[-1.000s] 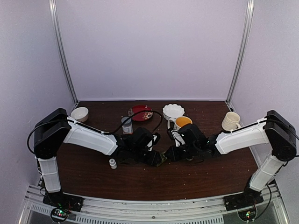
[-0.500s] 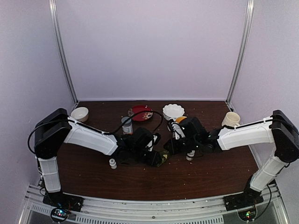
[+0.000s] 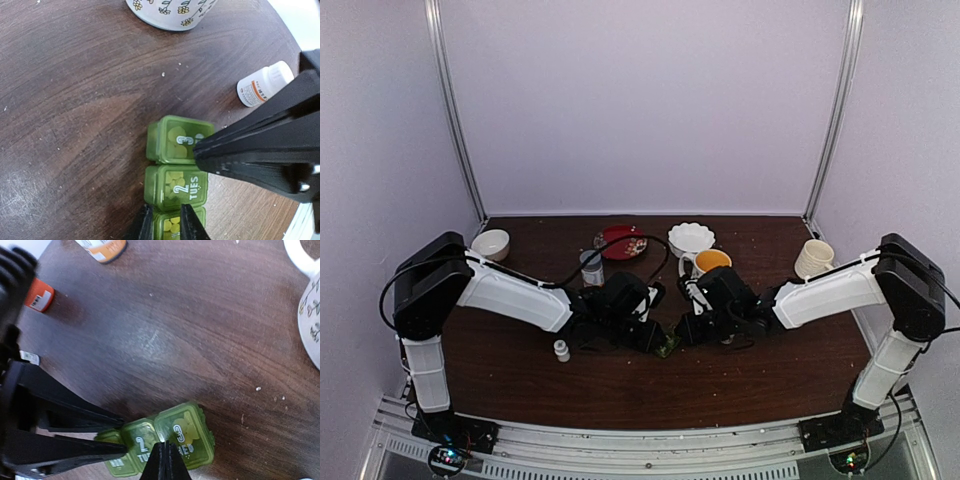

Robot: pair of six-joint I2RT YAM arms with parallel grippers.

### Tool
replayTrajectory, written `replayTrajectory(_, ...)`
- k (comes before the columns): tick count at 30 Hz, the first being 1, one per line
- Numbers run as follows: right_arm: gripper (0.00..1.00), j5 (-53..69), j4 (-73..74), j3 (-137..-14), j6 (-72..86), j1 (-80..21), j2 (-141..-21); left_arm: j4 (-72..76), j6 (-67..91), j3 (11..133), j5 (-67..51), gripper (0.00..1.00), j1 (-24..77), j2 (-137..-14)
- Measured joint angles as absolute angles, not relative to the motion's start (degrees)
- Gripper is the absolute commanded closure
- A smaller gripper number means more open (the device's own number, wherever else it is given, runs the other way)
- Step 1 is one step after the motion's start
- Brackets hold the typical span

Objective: Sort the pills into containers
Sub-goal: Close the lid of the pill container.

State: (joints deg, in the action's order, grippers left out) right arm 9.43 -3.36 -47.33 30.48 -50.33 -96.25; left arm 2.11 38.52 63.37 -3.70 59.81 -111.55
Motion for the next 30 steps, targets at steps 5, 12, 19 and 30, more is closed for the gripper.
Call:
replayTrajectory(5,1.0,9.91,-5.28,-46.87,30.87,-50.33,-97.58,2.11,38.74,63.4,-3.92,0.79,59.59,-111.57)
replayTrajectory(12,1.0,10.15,-6.66,-46.54,31.31,-50.33,-97.84,1.91,39.79,63.37,-4.12,0.78,58.85,-111.72)
replayTrajectory(19,1.0,8.88,-5.98,-46.46,30.61,-50.33,-97.1,2.11,40.21,63.37,-4.49,0.78,58.65,-111.87)
replayTrajectory(30,1.0,6.11,-2.7,-47.59,27.33,-50.33,-92.14,2.87,40.18,63.81,-5.13,0.78,58.43,-112.53)
